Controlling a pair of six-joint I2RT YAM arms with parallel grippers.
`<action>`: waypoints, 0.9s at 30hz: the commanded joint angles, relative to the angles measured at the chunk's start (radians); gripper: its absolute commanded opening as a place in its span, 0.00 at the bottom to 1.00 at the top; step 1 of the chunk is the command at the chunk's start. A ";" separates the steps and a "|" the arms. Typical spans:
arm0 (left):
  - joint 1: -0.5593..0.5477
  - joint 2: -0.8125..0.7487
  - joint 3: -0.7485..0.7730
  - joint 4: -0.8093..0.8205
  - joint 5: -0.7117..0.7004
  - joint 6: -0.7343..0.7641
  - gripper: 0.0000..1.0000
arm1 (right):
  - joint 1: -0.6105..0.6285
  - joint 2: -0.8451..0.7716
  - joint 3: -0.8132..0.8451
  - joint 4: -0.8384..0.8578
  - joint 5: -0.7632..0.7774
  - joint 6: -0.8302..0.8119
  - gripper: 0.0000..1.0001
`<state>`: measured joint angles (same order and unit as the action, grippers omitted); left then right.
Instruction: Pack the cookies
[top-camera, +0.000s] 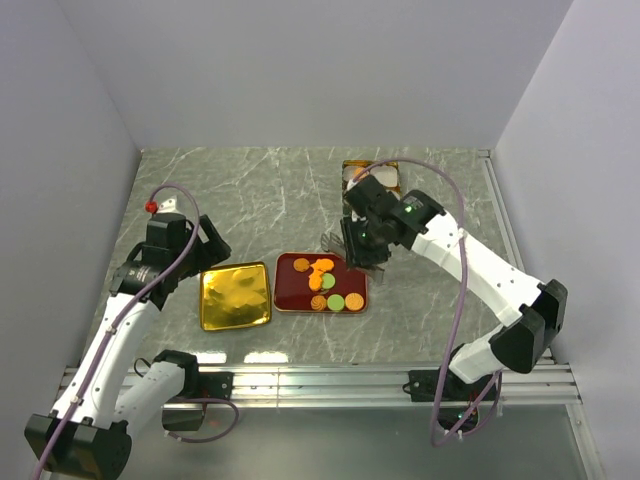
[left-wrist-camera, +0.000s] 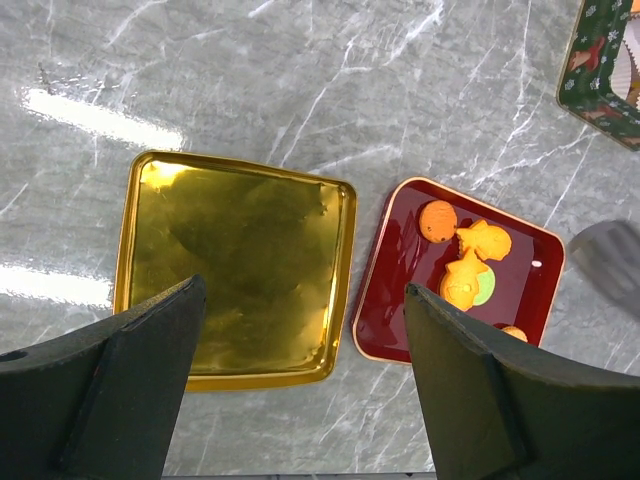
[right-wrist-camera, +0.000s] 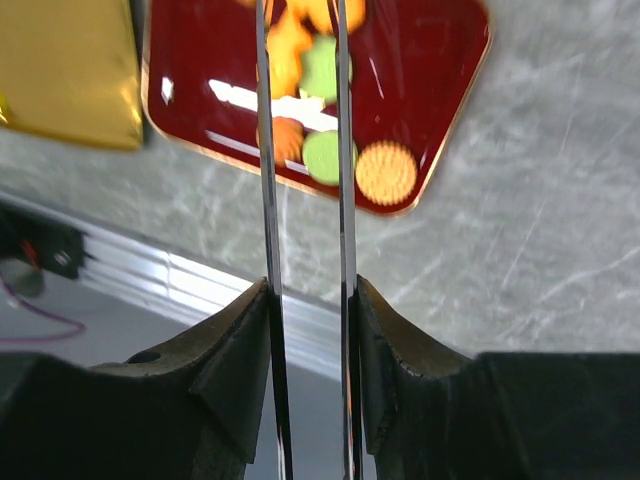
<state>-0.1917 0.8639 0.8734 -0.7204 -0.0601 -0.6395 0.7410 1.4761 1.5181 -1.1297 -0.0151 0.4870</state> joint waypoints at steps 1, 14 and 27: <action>-0.005 -0.020 0.003 0.022 -0.018 -0.003 0.86 | 0.043 -0.046 -0.054 -0.001 0.029 0.021 0.43; -0.005 -0.025 -0.001 0.022 -0.024 -0.006 0.86 | 0.107 -0.057 -0.134 0.018 -0.016 0.042 0.50; -0.005 -0.040 -0.002 0.026 -0.027 -0.008 0.85 | 0.202 0.044 -0.082 -0.021 0.038 0.047 0.50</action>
<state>-0.1917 0.8444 0.8707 -0.7204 -0.0765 -0.6403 0.9264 1.5112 1.3880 -1.1419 -0.0193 0.5274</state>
